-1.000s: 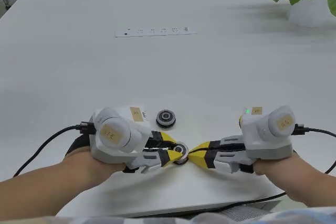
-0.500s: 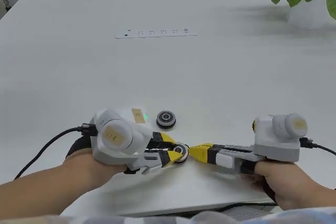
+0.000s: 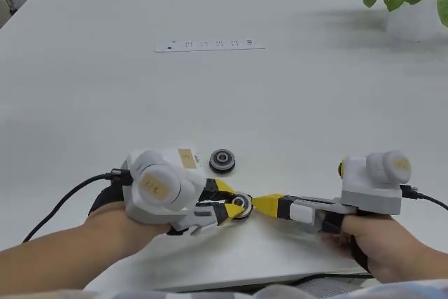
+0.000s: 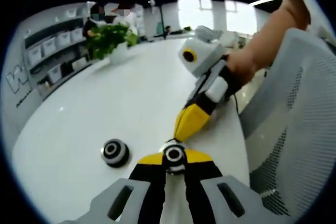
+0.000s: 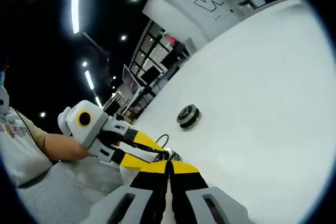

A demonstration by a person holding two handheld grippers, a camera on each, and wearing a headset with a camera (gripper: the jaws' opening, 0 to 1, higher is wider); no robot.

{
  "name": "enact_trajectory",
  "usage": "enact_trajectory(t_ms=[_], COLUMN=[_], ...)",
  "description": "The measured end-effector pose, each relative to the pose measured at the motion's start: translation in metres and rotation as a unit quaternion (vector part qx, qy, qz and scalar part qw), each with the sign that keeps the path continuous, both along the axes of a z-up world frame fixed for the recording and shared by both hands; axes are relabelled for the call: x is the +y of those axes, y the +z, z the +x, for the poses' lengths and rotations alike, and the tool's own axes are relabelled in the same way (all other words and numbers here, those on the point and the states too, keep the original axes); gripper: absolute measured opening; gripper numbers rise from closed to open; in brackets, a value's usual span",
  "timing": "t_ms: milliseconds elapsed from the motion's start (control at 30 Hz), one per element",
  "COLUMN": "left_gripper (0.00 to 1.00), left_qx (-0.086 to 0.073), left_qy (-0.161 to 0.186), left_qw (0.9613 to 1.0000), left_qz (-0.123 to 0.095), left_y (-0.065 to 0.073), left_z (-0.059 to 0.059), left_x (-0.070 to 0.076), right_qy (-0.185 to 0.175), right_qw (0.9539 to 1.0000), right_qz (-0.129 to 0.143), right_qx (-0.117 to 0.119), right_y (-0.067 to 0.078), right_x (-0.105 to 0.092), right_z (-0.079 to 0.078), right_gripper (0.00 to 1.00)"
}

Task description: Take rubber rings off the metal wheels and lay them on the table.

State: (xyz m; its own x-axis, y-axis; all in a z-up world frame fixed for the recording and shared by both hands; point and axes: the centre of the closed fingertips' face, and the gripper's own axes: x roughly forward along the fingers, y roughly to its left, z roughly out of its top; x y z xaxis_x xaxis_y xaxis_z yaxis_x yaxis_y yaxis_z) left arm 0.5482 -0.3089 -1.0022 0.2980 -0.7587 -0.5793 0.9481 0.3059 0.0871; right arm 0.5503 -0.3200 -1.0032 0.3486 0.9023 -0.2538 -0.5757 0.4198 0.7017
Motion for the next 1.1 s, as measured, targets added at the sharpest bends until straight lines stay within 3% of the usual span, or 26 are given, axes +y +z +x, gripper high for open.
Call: enact_trajectory(t_ms=[500,567,600,633,767,1100], left_gripper=[0.13,0.13,0.13,0.13,0.13,0.13], left_qx=[-0.002,-0.002,-0.003,-0.003,-0.002,-0.003], left_qy=[-0.002,-0.004,-0.003,-0.003,-0.003,-0.004], left_qw=[1.0000,1.0000,1.0000,1.0000,1.0000,1.0000], left_qz=[0.001,0.001,0.001,0.001,0.001,0.000], left_y=[0.001,0.001,0.001,0.001,0.001,0.001], left_z=[-0.001,-0.002,-0.002,-0.002,-0.002,-0.002], left_x=[-0.002,-0.003,-0.003,-0.003,-0.003,-0.003], right_qy=[0.028,0.044,0.043,0.048,0.040,0.056], right_qw=[0.9995,0.9982,0.9988,0.9982,0.9988,0.9977], right_qz=[0.013,0.037,0.020,0.002,0.021,0.038], right_qx=[-0.009,-0.015,-0.014,-0.037,-0.018,-0.005], right_y=[0.007,0.016,0.012,0.009,0.011,0.015], right_x=[0.009,0.015,0.016,0.016,0.012,0.016], right_z=[-0.007,-0.011,-0.011,-0.009,-0.009,-0.013], right_gripper=[0.00,0.00,0.00,0.00,0.00,0.00])
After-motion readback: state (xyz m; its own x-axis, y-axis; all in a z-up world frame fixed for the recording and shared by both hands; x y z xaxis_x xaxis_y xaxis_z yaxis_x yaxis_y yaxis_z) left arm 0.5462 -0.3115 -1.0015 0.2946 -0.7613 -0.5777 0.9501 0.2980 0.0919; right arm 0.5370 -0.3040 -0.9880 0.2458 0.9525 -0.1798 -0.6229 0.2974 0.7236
